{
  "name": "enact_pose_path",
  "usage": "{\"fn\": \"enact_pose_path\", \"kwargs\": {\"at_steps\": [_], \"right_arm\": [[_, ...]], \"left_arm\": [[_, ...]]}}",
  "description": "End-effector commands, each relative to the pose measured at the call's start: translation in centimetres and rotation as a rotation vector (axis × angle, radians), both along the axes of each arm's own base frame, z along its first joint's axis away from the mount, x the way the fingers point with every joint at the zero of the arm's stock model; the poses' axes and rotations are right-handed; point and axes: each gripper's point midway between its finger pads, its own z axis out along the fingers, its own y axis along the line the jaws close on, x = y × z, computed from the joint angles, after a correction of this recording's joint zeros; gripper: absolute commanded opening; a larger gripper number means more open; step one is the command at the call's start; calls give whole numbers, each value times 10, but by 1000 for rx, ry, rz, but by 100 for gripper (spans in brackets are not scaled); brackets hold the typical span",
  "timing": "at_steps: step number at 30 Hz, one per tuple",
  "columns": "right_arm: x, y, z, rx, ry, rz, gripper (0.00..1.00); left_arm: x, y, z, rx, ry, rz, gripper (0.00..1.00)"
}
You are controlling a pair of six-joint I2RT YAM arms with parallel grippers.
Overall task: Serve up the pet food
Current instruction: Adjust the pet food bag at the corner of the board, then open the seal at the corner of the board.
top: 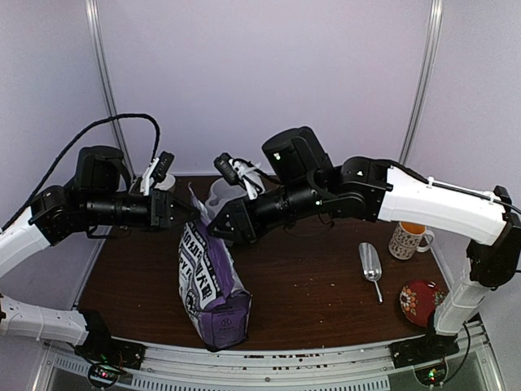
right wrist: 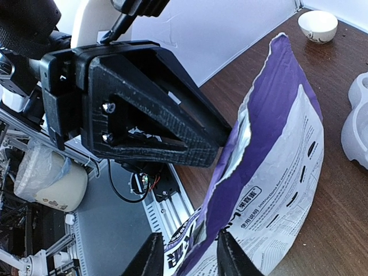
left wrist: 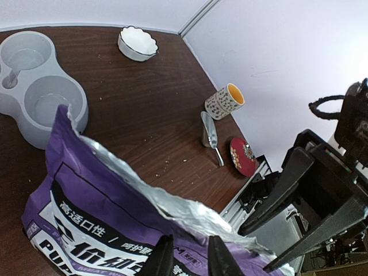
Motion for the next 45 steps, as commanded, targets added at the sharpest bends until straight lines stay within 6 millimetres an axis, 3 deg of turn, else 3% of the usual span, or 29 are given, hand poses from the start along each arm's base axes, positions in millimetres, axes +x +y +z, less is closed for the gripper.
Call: {"fn": "enact_pose_path", "kwargs": {"at_steps": [1, 20, 22, 32, 45], "right_arm": [[-2, -2, 18, 54, 3, 6, 32], [8, -2, 2, 17, 5, -34, 0], [8, -2, -2, 15, 10, -35, 0], [3, 3, -9, 47, 29, -9, 0], [-3, 8, -17, 55, 42, 41, 0]], "left_arm": [[0, -2, 15, -53, -45, -10, 25], [-5, 1, 18, -63, -49, -19, 24], [-7, 3, 17, -67, -54, -20, 25], [-15, 8, 3, -58, -39, -28, 49], [-14, -5, 4, -71, -45, -73, 58]]}}
